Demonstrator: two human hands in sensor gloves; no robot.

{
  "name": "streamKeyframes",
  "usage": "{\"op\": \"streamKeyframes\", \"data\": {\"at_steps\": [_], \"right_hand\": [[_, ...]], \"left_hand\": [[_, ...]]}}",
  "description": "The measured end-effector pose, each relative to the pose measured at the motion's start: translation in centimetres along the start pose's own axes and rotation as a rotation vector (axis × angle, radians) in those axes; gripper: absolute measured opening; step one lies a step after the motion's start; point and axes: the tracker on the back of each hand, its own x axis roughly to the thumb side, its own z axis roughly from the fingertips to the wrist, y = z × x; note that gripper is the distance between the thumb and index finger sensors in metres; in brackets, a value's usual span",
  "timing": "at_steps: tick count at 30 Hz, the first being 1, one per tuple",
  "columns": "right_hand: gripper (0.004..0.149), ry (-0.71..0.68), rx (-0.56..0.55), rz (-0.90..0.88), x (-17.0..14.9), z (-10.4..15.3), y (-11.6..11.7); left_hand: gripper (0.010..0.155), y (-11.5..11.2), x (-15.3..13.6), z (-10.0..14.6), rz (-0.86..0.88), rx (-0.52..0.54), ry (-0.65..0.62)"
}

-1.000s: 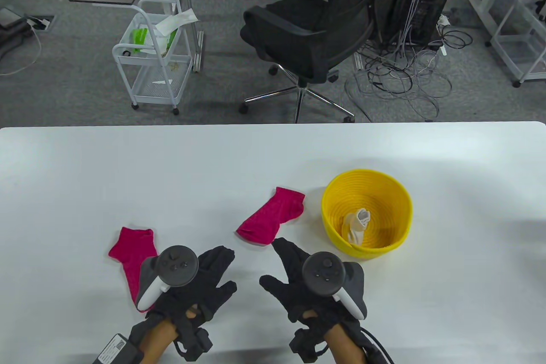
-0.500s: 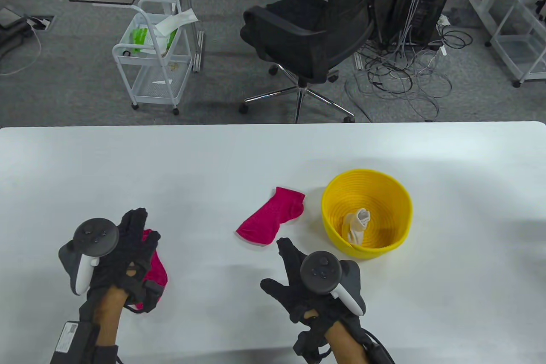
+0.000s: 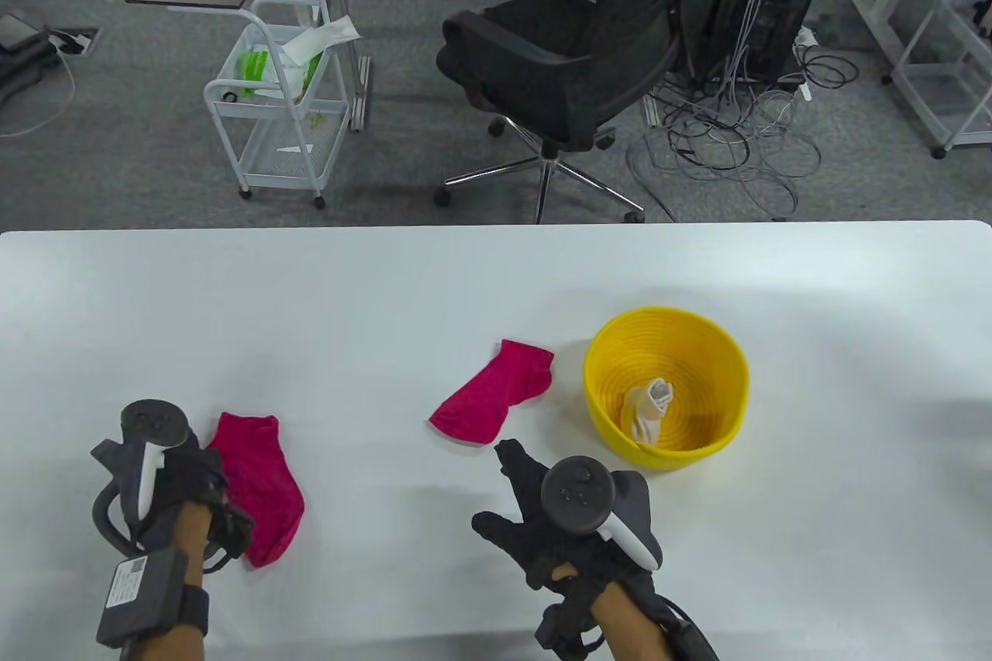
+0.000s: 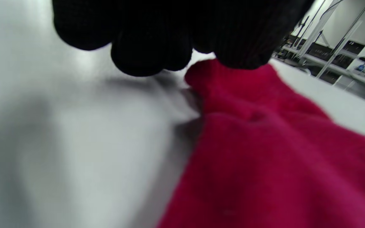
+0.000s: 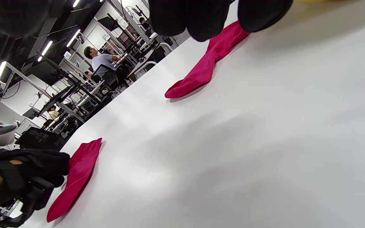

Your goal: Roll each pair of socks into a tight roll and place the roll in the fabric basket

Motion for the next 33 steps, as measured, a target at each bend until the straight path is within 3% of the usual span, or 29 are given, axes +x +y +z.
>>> {"op": "streamKeyframes", "data": {"at_steps": [9,20,26,33], "right_hand": [[0.091,0.018,0.015,0.007,-0.2,-0.3,0.2],[0.09,0.04,0.001,-0.006,-0.7,-0.4,-0.2],[0.089,0.054,-0.029,-0.028,-1.5,-0.3,-0.9],[0.088,0.059,-0.036,-0.031,-1.8,-0.2,-1.1]], "left_hand": [[0.047,-1.0,1.8,-0.2,-0.205,0.093,-0.033],[0.043,-0.3,1.5,0.2,-0.136,0.113,-0.085],[0.043,1.9,2.9,2.7,-0.092,0.165,-0.174],[0.043,5.9,5.1,8.3,-0.033,0.222,-0.355]]}}
